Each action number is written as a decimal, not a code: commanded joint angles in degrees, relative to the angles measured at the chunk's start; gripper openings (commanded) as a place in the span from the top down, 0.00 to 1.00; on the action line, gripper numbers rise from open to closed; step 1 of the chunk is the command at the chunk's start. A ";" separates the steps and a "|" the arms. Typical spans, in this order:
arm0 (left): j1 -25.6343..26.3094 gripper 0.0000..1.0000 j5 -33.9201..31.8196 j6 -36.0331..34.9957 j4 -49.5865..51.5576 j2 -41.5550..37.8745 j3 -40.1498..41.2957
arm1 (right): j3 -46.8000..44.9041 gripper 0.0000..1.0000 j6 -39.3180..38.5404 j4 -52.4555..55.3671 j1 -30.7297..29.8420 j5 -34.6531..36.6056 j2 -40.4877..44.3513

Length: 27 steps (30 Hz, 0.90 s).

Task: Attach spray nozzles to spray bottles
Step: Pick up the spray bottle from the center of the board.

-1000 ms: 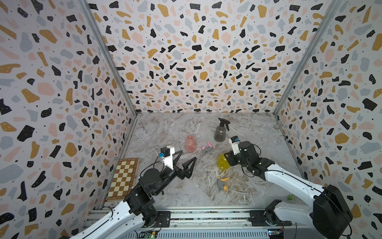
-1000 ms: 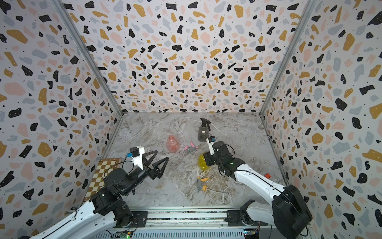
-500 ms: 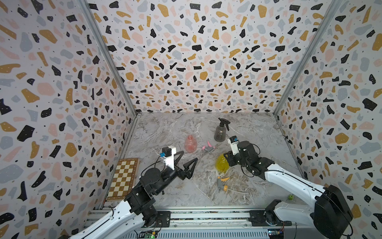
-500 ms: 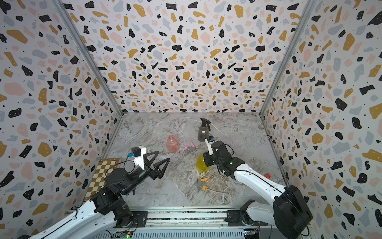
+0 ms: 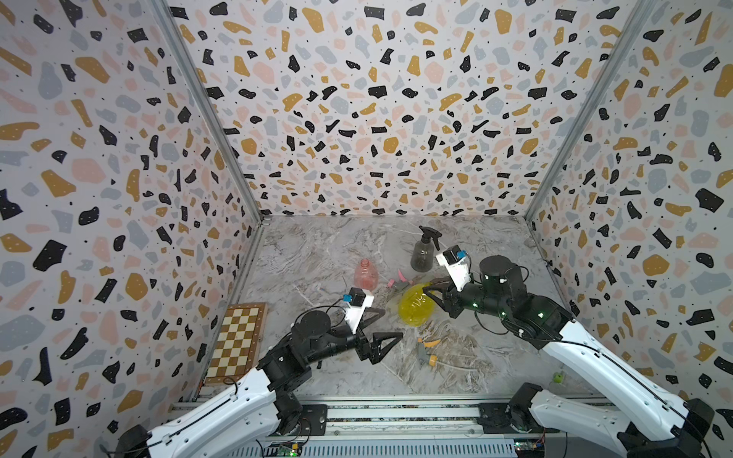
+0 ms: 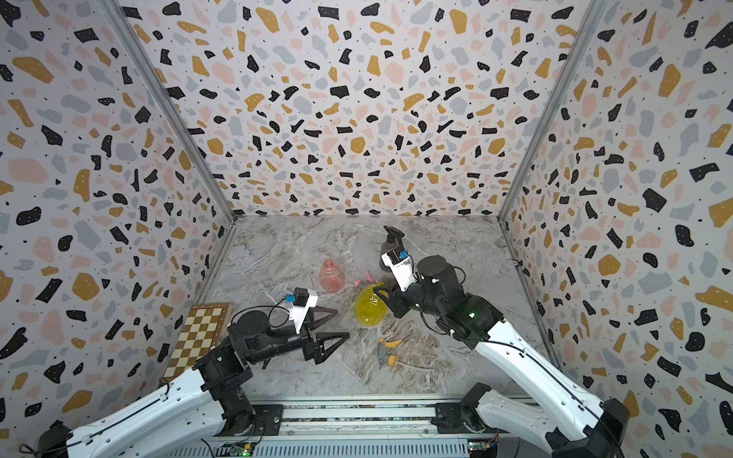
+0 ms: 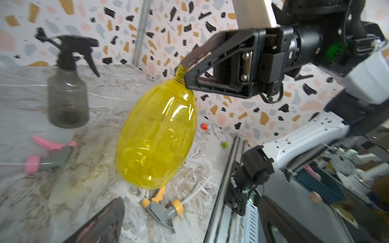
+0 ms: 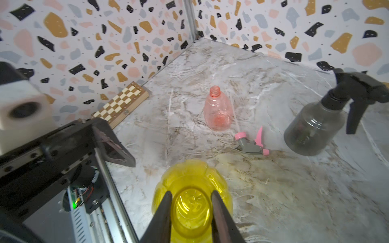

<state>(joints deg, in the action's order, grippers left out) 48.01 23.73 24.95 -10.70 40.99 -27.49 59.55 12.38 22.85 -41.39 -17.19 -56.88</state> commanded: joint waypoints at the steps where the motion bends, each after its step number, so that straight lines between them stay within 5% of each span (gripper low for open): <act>1: -0.08 0.01 10.81 -1.50 -3.94 1.11 -3.28 | 2.87 0.87 -2.32 4.48 -0.27 -8.20 1.20; 10: -0.10 0.01 10.68 -3.11 -2.33 -0.03 -3.38 | 7.06 0.95 -4.03 5.86 -0.26 -22.11 0.89; 17: -0.06 0.01 4.05 -4.24 -0.62 -4.38 -2.71 | 9.51 1.00 -4.65 8.25 -0.27 -22.89 0.98; 27: -0.11 0.01 15.37 -4.81 -3.00 -1.94 -3.36 | 11.19 1.00 -2.73 3.58 -0.36 -31.42 -0.75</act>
<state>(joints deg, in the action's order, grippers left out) 48.01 34.54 20.78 -10.66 38.22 -29.15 67.99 8.93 29.06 -41.39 -44.42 -57.43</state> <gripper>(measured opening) 0.988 0.295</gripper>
